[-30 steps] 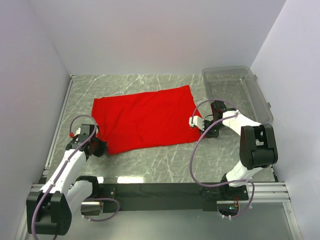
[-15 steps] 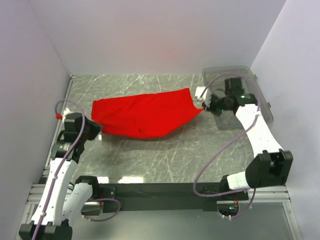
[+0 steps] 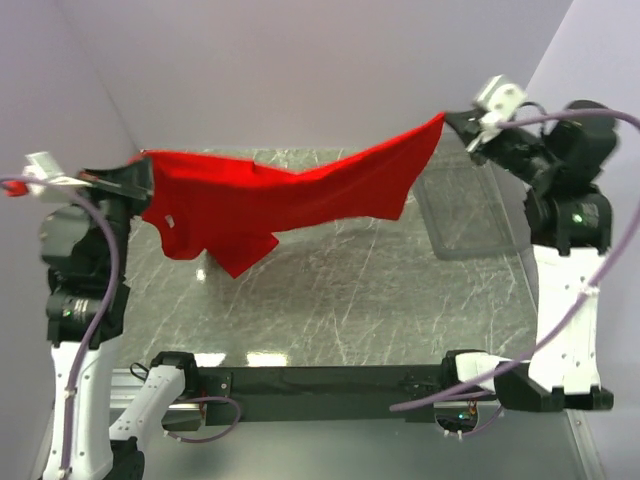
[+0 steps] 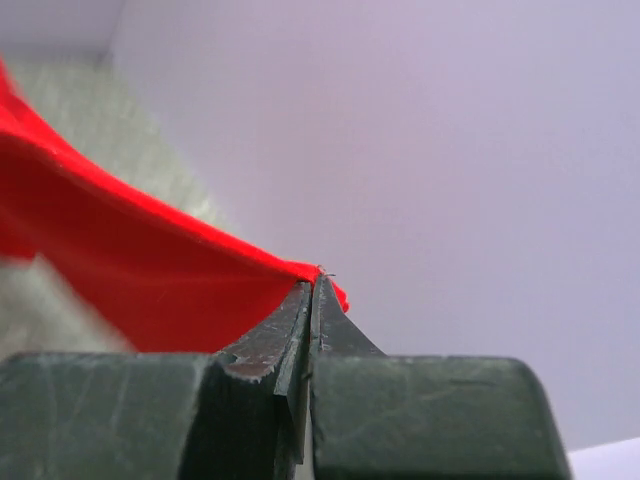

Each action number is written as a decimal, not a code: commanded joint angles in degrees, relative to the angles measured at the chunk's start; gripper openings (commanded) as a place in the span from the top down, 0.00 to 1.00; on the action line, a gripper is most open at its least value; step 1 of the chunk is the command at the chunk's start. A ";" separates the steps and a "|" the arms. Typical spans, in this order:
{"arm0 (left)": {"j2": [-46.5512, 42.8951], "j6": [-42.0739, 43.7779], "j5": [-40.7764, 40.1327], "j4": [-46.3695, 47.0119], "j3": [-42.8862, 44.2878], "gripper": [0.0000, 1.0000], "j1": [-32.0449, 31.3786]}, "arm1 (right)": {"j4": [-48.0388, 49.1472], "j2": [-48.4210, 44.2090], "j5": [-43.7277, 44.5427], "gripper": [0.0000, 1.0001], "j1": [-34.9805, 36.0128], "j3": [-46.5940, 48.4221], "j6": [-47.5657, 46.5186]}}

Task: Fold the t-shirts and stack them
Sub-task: Flatten the tshirt out

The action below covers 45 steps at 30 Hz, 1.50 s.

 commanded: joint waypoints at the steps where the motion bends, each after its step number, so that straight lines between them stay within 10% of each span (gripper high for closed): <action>1: -1.36 2.80 -2.74 10.19 6.73 1.00 -0.05 | 13.80 -3.19 -2.15 1.00 -1.95 5.20 13.85; 10: -2.51 3.33 -6.25 15.29 15.09 0.99 -0.05 | 21.03 -1.62 -5.14 1.00 -5.03 17.43 29.86; 26: 8.11 -4.92 -11.36 10.90 -7.72 0.99 0.21 | 26.22 -0.22 5.75 1.00 -5.13 -25.33 21.26; 34: 34.43 -9.77 0.67 30.98 -19.80 0.99 4.78 | 40.98 19.51 13.04 1.00 -2.23 -34.26 23.62; 45: 67.00 -13.19 3.06 37.01 -2.68 0.99 4.96 | 42.40 46.98 30.27 1.00 4.10 -12.55 23.19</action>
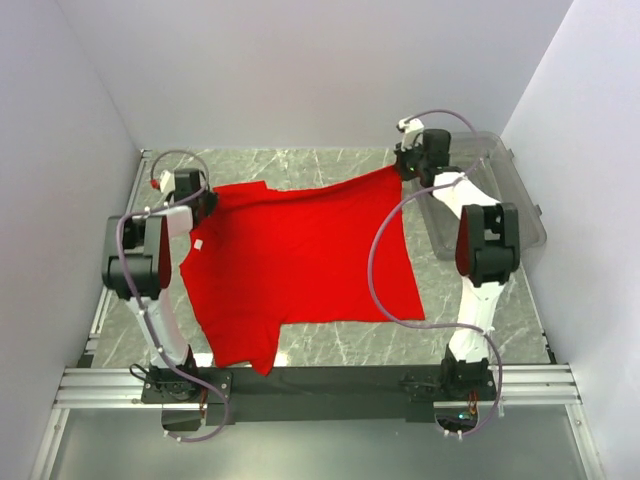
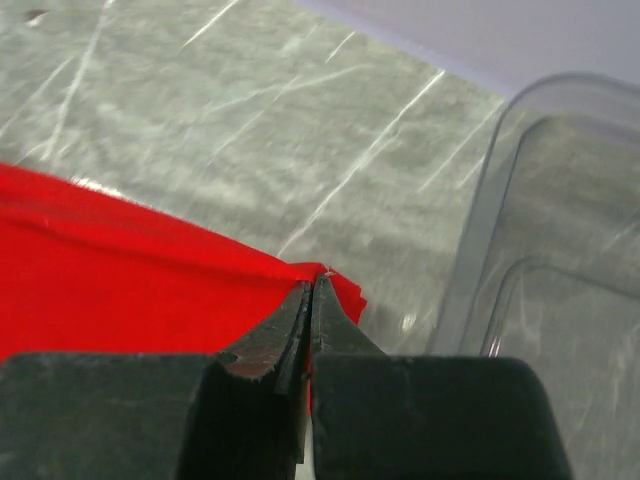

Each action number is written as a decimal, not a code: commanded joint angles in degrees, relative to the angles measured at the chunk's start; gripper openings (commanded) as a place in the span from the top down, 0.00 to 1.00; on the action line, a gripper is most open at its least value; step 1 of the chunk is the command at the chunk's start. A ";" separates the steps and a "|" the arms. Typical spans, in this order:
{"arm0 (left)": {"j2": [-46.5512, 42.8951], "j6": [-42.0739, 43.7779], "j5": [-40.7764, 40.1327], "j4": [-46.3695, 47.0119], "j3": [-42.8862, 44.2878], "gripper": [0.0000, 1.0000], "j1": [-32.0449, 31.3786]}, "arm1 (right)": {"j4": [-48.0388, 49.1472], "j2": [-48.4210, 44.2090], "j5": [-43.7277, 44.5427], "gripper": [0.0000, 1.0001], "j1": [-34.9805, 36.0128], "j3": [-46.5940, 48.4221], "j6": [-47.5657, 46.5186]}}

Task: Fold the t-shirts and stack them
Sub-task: Flatten the tshirt out

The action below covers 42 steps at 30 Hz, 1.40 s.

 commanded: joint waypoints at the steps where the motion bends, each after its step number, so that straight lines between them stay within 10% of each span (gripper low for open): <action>1: 4.20 -1.43 0.90 4.29 9.59 0.99 0.41 | 7.18 1.95 8.20 1.00 1.72 6.34 -0.86; 19: 21.37 -6.27 6.34 4.63 30.08 0.95 1.38 | 8.07 11.81 19.37 1.00 2.51 17.50 4.59; 42: 25.24 -6.71 22.43 4.46 34.66 0.81 6.65 | 6.67 12.52 14.80 1.00 2.34 17.77 3.19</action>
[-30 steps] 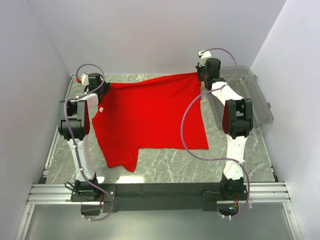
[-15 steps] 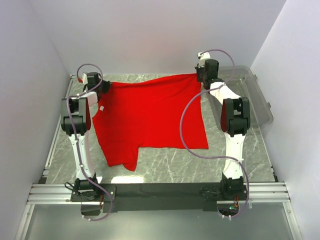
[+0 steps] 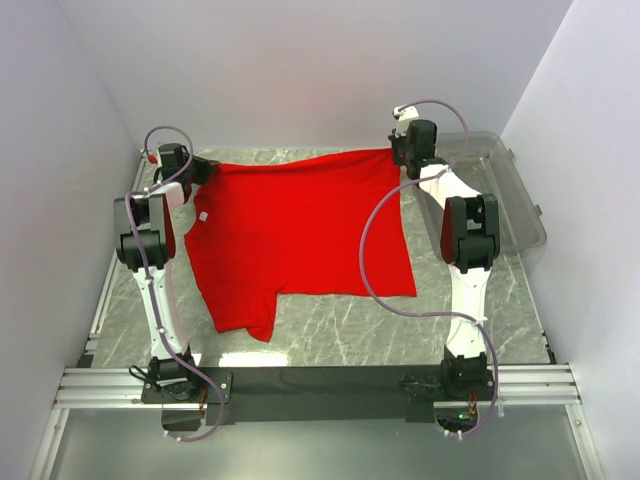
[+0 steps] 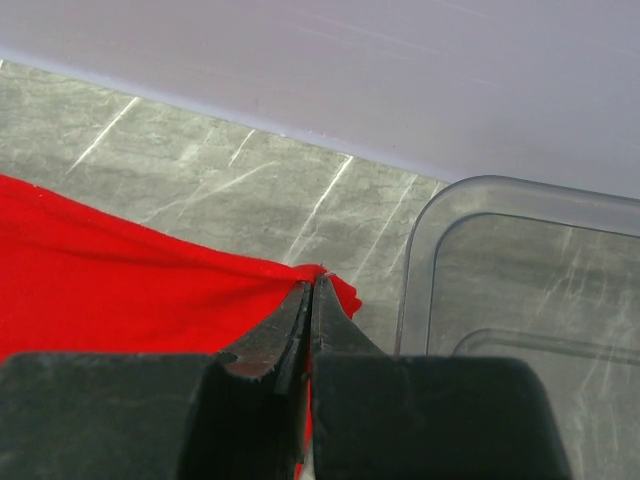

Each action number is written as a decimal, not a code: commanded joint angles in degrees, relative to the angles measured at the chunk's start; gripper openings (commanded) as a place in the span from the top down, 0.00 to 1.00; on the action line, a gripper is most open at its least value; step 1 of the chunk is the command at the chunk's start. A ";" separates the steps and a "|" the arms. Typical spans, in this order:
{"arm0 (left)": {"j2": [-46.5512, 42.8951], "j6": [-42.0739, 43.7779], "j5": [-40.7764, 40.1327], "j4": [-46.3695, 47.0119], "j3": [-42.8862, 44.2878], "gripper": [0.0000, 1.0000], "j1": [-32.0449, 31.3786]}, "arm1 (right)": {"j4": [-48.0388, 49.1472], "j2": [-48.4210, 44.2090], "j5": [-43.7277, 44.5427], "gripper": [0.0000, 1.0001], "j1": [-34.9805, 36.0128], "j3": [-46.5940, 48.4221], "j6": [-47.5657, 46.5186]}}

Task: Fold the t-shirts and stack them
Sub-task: Flatten the tshirt out

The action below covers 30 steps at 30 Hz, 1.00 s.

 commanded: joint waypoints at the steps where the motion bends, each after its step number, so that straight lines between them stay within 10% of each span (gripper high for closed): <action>1: 0.36 0.48 1.88 0.70 2.46 0.83 0.42 | 1.68 -1.10 -0.32 1.00 -0.48 2.19 -0.07; 11: 0.63 1.36 6.80 5.09 4.83 0.97 1.13 | 2.56 -2.06 -1.20 1.00 -0.66 1.84 -0.42; 30: 2.30 1.10 9.27 2.10 5.72 0.89 3.24 | 0.54 -4.00 -9.11 1.00 -1.28 0.18 -6.04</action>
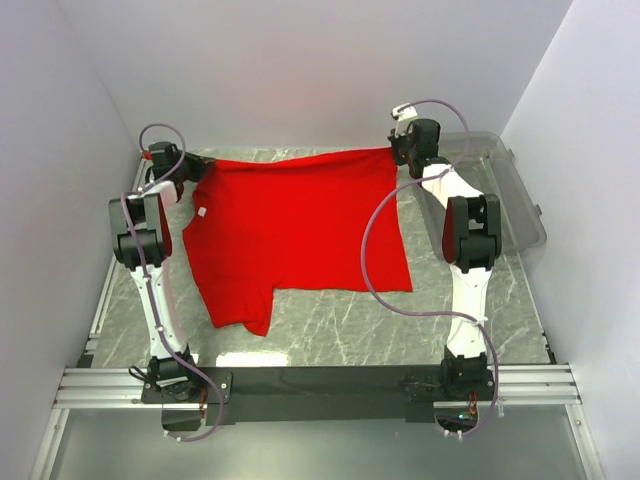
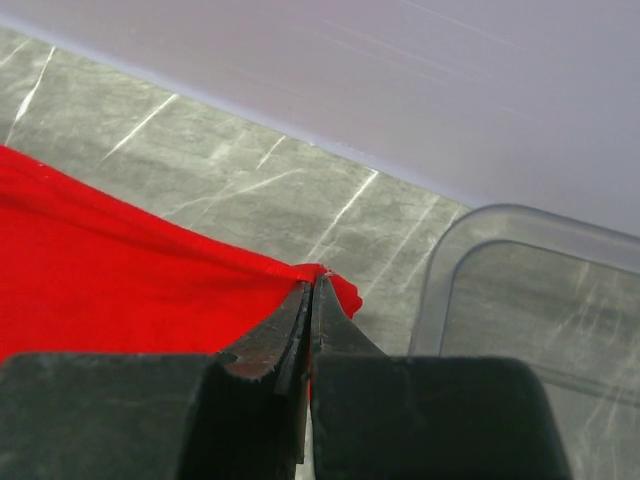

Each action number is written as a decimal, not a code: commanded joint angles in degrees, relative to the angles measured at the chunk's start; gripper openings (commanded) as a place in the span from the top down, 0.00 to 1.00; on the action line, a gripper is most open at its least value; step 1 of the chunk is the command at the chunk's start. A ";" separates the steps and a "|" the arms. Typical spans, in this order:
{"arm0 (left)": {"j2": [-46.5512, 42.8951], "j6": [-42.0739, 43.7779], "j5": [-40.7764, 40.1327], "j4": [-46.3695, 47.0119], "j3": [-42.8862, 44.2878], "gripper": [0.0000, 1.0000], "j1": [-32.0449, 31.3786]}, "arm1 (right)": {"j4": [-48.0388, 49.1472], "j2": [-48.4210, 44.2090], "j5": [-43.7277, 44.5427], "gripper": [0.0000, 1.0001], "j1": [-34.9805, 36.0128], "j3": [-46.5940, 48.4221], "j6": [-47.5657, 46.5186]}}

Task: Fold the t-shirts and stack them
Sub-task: Flatten the tshirt out, then fold the tshirt

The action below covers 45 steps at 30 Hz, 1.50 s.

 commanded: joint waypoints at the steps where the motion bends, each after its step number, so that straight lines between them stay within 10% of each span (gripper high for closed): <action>1: -0.19 1.23 1.55 2.12 1.70 0.89 0.53 | 0.23 -4.17 -3.10 1.00 -0.40 -0.36 -4.23; 45: -9.95 7.03 12.54 12.06 -15.27 0.94 4.13 | -12.25 -3.21 -4.07 1.00 -1.45 0.08 -16.72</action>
